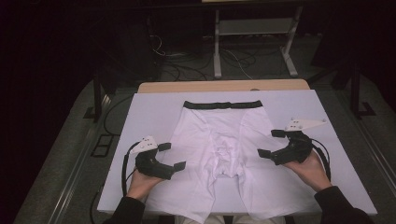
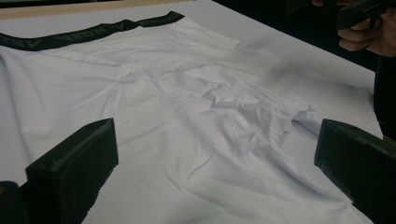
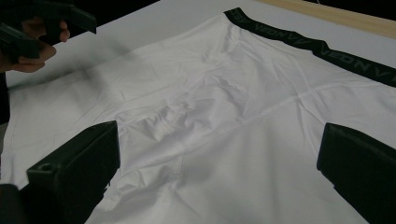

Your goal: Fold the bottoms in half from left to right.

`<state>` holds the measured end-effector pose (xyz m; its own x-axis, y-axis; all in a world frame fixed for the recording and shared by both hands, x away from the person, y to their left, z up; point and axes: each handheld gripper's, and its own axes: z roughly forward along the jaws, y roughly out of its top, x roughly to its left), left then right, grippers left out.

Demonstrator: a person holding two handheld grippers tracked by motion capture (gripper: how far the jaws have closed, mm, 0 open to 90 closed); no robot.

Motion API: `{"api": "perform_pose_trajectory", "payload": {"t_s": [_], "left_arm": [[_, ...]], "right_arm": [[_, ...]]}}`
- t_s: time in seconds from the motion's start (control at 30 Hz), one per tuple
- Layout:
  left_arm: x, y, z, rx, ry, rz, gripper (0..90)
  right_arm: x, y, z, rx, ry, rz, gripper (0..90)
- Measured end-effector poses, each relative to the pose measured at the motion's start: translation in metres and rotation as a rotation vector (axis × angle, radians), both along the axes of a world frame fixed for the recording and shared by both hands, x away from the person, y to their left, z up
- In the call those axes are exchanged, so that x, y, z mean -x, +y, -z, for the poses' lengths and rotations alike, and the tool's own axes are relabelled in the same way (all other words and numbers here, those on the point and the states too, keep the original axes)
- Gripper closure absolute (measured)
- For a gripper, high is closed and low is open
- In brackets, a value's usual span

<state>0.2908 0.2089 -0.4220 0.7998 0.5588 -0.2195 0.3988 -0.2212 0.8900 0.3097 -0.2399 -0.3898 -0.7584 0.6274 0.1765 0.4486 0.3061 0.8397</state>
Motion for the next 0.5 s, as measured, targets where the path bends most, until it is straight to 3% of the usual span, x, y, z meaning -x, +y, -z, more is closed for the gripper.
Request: {"api": "perform_pose_trajectory", "payload": {"t_s": [0.5], "left_arm": [[0.000,-0.001,0.000,0.003,0.000,0.000,0.0]], "right_arm": [[-0.016,0.021,-0.010,0.009,-0.006,-0.028,0.0]]}}
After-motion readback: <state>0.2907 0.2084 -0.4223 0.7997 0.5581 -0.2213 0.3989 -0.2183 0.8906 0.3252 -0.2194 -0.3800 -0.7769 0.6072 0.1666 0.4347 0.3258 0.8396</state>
